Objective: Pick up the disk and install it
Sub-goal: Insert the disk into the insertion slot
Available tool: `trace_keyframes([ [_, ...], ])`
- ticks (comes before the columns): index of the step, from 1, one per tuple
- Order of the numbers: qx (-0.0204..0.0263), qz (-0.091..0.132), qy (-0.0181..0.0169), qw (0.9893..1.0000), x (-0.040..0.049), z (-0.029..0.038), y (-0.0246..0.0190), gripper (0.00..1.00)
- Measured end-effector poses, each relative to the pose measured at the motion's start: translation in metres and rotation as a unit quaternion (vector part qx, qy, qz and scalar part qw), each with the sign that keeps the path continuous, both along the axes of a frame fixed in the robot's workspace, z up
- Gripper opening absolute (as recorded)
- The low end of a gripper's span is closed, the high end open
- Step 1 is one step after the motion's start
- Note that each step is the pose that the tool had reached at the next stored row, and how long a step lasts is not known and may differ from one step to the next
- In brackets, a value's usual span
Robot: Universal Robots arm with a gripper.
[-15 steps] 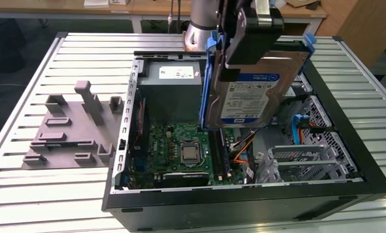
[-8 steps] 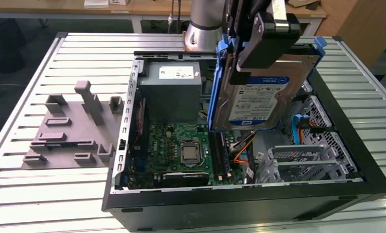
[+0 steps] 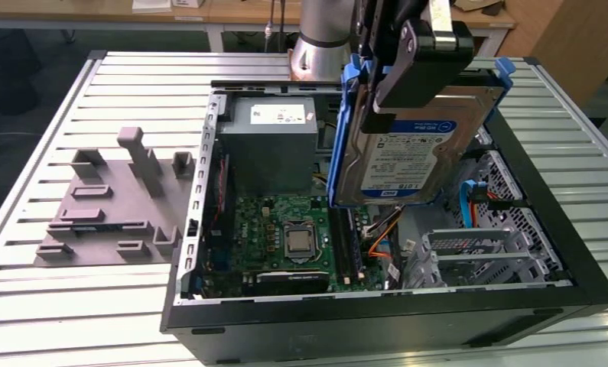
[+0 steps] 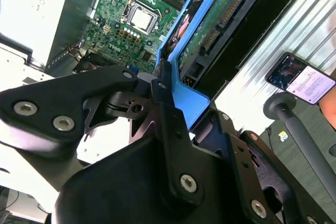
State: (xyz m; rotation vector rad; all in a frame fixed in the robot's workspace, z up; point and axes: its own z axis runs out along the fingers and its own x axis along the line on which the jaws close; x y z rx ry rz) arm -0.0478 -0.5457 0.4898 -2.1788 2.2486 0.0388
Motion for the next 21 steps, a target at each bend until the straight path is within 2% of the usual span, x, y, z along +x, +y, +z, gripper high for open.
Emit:
trace_keyframes([
  [5, 0.0, 0.0, 0.0, 1.0, 0.0017, -0.0005, 0.0, 0.36],
  [10, 0.0, 0.0, 0.0, 1.0, 0.0099, -0.0015, 0.0, 0.36],
  [13, 0.0, 0.0, 0.0, 1.0, 0.0104, -0.0017, -0.0005, 0.36],
  [21, 0.0, 0.0, 0.0, 1.0, 0.0117, -0.0033, -0.0082, 0.36],
])
